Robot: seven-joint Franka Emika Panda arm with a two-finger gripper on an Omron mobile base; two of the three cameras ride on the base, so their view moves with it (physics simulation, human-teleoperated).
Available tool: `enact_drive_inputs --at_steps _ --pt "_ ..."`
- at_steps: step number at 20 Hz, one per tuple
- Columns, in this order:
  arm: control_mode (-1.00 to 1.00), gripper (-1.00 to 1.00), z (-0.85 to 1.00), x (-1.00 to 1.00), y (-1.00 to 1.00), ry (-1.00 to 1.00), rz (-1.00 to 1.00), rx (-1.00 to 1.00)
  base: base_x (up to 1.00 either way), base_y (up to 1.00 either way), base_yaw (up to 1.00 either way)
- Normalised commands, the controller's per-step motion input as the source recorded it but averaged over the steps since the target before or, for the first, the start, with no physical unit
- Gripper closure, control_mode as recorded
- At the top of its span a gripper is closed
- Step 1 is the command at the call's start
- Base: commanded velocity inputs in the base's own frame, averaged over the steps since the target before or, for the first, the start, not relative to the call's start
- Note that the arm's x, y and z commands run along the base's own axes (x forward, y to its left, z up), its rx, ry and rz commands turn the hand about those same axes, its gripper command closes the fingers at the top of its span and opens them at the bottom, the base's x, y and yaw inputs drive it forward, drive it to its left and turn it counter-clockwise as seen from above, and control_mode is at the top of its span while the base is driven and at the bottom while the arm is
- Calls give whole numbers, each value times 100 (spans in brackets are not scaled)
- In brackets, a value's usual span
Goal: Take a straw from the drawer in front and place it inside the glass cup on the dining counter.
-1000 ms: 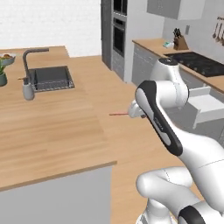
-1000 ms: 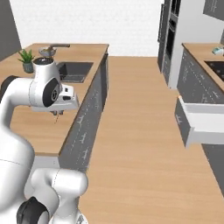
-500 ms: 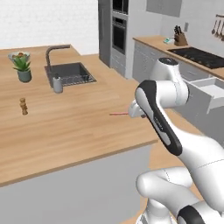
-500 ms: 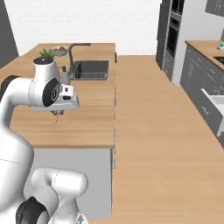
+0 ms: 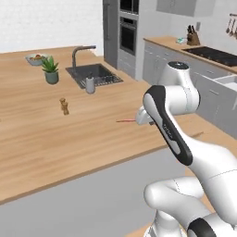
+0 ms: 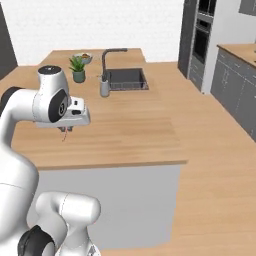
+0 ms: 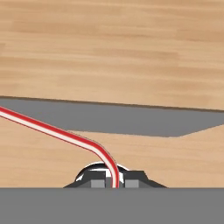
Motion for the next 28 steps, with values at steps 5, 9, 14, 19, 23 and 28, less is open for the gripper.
enact_drive_inputs --at_steps 5,9,14,19,23,28 --pt "100 100 0 0 0 0 0 0 -2 100 -26" --pt "100 100 0 0 0 0 0 0 -8 100 -28" --pt "100 100 0 0 0 0 0 0 -9 100 -33" --pt "100 100 0 0 0 0 0 0 -4 100 -40" --pt "100 100 0 0 0 0 0 0 0 100 -48" --pt "100 100 0 0 0 0 0 0 0 100 -53"
